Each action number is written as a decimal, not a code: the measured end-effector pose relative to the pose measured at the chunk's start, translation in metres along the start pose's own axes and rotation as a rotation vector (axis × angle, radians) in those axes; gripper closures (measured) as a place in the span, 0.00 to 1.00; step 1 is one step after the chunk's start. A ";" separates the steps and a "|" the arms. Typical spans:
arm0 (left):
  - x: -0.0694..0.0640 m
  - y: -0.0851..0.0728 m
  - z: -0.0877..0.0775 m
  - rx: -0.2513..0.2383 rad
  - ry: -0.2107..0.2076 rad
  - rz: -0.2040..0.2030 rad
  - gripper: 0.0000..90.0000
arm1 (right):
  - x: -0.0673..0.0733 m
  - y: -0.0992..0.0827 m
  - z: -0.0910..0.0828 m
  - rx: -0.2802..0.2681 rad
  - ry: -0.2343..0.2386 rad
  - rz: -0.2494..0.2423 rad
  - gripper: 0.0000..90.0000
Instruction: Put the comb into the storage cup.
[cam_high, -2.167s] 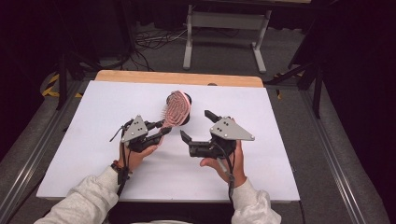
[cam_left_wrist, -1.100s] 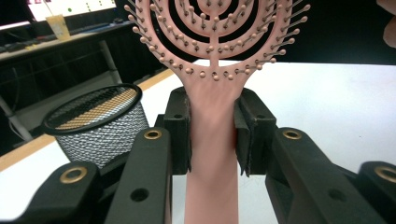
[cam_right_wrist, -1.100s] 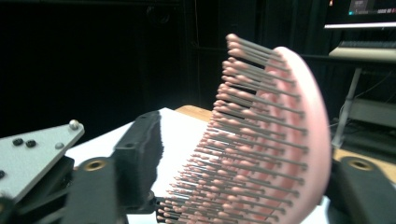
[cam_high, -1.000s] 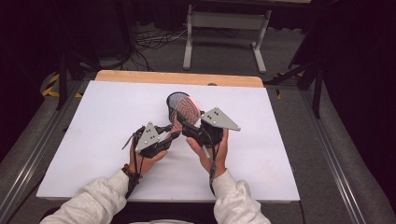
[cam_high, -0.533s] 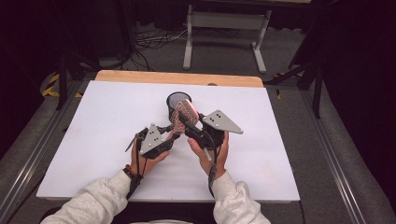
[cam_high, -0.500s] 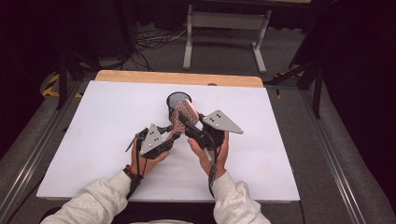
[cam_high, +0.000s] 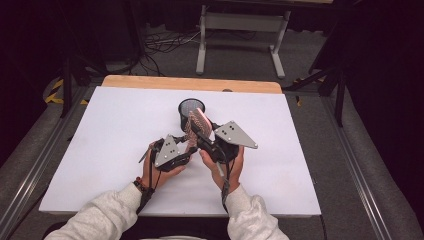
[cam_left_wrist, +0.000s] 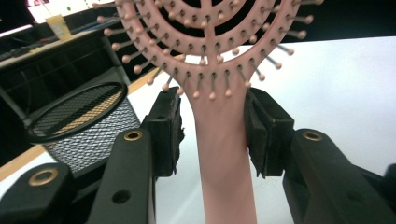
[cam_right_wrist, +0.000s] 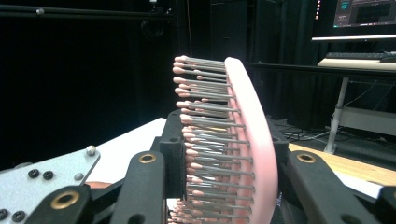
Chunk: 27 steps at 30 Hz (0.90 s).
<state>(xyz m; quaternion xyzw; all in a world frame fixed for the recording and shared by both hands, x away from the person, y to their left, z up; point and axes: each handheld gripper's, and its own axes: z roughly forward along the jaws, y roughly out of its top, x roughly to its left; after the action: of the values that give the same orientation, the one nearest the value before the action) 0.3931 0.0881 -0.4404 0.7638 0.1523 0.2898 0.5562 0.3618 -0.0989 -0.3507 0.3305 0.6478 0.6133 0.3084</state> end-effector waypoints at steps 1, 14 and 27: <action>0.000 0.000 0.001 -0.007 -0.005 -0.012 0.64 | 0.000 0.000 0.000 -0.001 0.001 -0.006 0.71; -0.002 -0.003 0.008 0.039 -0.128 -0.065 0.25 | -0.006 0.000 0.000 0.007 0.005 -0.034 0.71; 0.019 -0.005 -0.022 0.054 -0.198 -0.054 0.06 | -0.017 0.007 -0.009 -0.006 -0.007 -0.078 0.71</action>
<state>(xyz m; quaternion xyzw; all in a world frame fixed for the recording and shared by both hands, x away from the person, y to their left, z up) 0.3947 0.1169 -0.4349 0.7990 0.1249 0.1938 0.5554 0.3653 -0.1181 -0.3432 0.3063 0.6573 0.6014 0.3354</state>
